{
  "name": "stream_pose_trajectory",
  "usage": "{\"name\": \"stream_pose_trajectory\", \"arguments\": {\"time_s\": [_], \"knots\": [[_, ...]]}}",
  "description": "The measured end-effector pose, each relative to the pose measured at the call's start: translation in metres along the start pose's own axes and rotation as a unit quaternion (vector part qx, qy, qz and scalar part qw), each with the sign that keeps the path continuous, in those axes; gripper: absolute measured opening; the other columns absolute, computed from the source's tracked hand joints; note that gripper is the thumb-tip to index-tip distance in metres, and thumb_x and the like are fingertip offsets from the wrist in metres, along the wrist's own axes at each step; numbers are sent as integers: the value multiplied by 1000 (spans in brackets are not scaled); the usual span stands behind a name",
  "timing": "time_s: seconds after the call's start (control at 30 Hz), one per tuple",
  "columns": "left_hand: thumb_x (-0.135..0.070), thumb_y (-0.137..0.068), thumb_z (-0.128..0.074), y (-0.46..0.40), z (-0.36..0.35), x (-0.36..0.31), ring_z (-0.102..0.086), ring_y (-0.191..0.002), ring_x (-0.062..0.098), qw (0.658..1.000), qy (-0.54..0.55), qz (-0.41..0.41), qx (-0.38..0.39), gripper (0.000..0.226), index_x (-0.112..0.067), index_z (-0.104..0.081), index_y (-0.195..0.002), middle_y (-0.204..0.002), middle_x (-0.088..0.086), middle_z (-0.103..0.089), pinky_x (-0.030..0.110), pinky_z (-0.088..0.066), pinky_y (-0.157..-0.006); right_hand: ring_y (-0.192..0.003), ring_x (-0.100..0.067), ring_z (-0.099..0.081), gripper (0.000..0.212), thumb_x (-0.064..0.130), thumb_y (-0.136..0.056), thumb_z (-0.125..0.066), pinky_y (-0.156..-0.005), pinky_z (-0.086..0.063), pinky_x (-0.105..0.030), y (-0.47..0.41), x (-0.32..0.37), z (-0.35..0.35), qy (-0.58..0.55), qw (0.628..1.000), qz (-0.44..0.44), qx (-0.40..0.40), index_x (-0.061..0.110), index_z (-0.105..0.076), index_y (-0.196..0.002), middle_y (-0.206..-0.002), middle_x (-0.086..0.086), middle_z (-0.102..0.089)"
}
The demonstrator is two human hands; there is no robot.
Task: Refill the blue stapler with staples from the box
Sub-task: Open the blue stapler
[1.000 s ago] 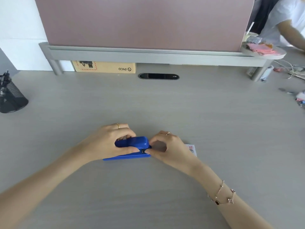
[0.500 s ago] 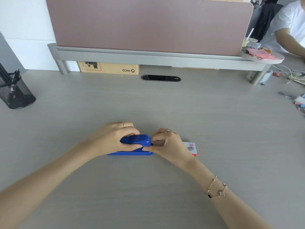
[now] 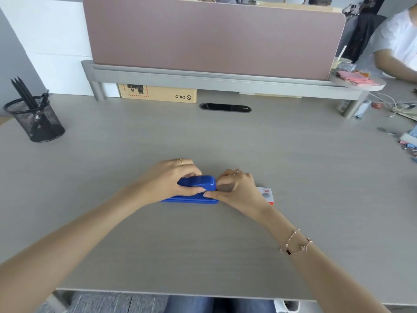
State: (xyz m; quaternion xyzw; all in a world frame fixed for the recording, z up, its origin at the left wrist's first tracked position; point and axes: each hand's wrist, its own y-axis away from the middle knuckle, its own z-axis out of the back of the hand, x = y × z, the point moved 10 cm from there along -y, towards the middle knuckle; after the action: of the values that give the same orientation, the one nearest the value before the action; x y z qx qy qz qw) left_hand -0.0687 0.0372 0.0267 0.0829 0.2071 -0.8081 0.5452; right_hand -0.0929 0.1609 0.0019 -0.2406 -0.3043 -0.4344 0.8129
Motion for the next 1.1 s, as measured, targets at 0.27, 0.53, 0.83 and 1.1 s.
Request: {"name": "stream_pose_trajectory", "arguments": {"time_s": [0.27,0.53,0.83,1.1], "knots": [[-67,-76,-51,-3,-4,2,-51,-74,7,1000,6,2,-8,39,-33,-64,-90,-80,-13,-56,18,-41,-62,-81,-7,-45,32,41,-69,-73,-87,-26,-25,-4,-6,2,-3,1000,20,-16,53,-52,-49,-72,14,-57],[-72,-74,-51,0,13,12,-51,-71,5,994,97,14,-57,40,-36,-57,-91,-89,-13,-54,19,-41,-64,-82,-7,-48,14,44,-70,-70,-88,-31,-33,-4,-10,5,-3,999,20,-42,31,-70,-77,-79,8,-64],[-52,-64,-67,17,36,27,-63,-76,10,969,210,64,-118,24,-42,-61,-85,-91,-8,-63,20,-51,-77,-78,-9,-48,15,44,-68,-72,-81,-32,-31,-2,-9,9,28,996,23,-81,31,-70,-75,-76,8,-63],[-47,-68,-65,33,46,46,-66,-91,8,951,272,79,-124,23,-39,-59,-89,-97,-18,-66,17,-53,-79,-76,-13,-51,15,44,-68,-73,-79,-30,-25,-2,-10,9,49,995,32,-83,31,-69,-73,-72,9,-60]]}}
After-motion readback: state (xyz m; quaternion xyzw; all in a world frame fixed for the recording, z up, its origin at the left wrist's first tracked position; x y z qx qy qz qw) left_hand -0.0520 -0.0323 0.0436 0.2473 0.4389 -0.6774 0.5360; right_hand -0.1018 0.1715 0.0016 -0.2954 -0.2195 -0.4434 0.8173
